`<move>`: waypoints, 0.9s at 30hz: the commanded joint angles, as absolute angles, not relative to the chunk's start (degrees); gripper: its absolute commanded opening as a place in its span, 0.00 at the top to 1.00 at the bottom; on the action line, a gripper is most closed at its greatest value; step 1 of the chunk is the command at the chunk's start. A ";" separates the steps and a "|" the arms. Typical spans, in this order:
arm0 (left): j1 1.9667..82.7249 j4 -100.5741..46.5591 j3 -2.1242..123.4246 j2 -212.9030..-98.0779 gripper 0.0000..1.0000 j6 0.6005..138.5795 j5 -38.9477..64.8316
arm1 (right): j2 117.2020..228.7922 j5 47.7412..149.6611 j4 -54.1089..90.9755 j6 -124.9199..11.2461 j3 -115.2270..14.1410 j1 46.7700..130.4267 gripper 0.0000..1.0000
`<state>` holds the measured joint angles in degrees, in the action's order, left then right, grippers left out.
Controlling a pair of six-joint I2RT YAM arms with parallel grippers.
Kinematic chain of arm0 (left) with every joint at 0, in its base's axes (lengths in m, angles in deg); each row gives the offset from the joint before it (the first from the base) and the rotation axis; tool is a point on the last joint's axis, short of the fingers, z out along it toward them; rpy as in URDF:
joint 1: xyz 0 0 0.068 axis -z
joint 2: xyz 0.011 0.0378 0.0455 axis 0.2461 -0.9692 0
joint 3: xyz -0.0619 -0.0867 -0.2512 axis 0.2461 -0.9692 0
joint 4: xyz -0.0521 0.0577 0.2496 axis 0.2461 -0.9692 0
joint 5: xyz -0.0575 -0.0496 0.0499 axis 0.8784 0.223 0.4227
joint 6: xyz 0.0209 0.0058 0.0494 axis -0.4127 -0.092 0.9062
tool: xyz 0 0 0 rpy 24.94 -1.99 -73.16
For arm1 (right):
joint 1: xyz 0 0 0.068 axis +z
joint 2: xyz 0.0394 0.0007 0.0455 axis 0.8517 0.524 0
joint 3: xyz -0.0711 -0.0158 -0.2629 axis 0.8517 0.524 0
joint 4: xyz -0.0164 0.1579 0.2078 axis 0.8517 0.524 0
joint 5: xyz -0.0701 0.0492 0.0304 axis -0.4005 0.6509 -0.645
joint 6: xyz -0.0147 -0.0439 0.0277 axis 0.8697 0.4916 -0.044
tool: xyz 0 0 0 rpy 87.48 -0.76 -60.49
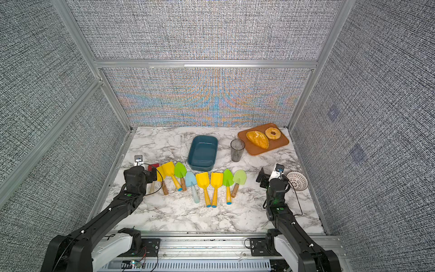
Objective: Take the shovel out of the storage box
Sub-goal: Reset both arms
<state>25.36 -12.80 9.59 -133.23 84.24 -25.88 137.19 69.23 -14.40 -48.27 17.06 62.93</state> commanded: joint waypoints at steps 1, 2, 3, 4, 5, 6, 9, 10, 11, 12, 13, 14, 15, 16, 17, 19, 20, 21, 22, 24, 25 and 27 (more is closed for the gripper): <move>23.43 2.85 7.71 -136.85 0.01 87.59 -24.61 | 139.97 70.68 -26.95 -44.25 18.27 62.28 0.01; 22.99 4.01 7.91 -138.85 0.00 87.76 -24.26 | 140.96 71.29 -28.45 -44.24 18.56 62.09 0.01; 22.57 5.15 8.70 -141.49 0.00 87.69 -24.03 | 142.23 72.41 -30.47 -44.20 18.82 61.81 0.01; 22.30 6.89 9.39 -144.49 0.00 87.45 -23.90 | 143.60 73.25 -32.35 -43.97 19.13 61.50 0.01; 22.23 9.41 9.81 -147.62 0.00 87.04 -24.21 | 144.82 73.43 -33.92 -43.85 19.21 61.47 0.01; 22.16 13.14 9.98 -151.35 0.00 86.17 -24.71 | 146.13 73.43 -35.28 -43.85 19.19 61.33 0.01; 21.98 19.83 10.79 -159.24 0.04 86.88 -23.60 | 149.74 75.25 -38.76 -43.94 19.10 60.02 0.01; 21.53 18.06 10.33 -157.77 0.03 86.13 -23.16 | 150.82 76.08 -39.98 -44.03 19.13 59.66 0.01; 21.30 14.70 10.69 -156.45 0.03 85.63 -22.66 | 151.46 76.84 -41.22 -44.19 19.38 59.40 0.01; 21.26 15.34 10.80 -156.48 0.04 85.79 -22.56 | 152.35 77.32 -42.94 -44.29 19.55 59.30 0.01; 21.25 16.38 10.55 -157.27 0.04 86.02 -21.76 | 153.06 77.47 -44.34 -44.32 19.70 59.33 0.01; 21.13 17.82 10.39 -158.53 0.05 86.02 -21.80 | 153.52 77.35 -45.14 -44.24 19.64 59.28 0.01; 21.10 20.42 10.40 -160.55 0.08 86.26 -22.45 | 154.39 77.17 -46.02 -43.82 19.55 59.36 0.01; 21.18 21.20 10.14 -160.92 0.09 86.14 -22.34 | 155.52 77.20 -47.23 -43.27 19.41 59.34 0.01; 21.15 19.21 10.38 -160.16 0.11 85.97 -22.29 | 156.54 77.42 -47.99 -42.79 19.25 59.28 0.01; 21.05 17.84 11.05 -159.85 0.14 85.76 -22.03 | 158.95 77.56 -49.52 -42.11 18.67 59.33 0.01; 20.99 18.04 10.93 -159.97 0.02 85.84 -22.14 | 160.09 77.50 -50.23 -41.82 18.30 59.30 0.01; 20.98 17.04 11.10 -159.63 0.01 85.77 -21.97 | 161.53 77.24 -51.15 -41.59 18.02 59.34 0.01; 20.98 17.66 11.06 -159.77 0.01 85.84 -22.03 | 162.96 77.05 -52.18 -41.48 17.80 59.29 0.01; 20.96 17.19 11.09 -159.68 0.01 85.79 -21.95 | 165.64 76.65 -54.15 -41.39 17.48 59.37 0.01; 20.93 17.59 11.06 -159.76 0.01 85.80 -21.96 | 166.61 76.60 -54.82 -41.34 17.34 59.39 0.01; 20.93 17.24 11.13 -159.68 0.01 85.81 -21.94 | 167.67 76.51 -54.80 -40.98 16.71 59.72 0.01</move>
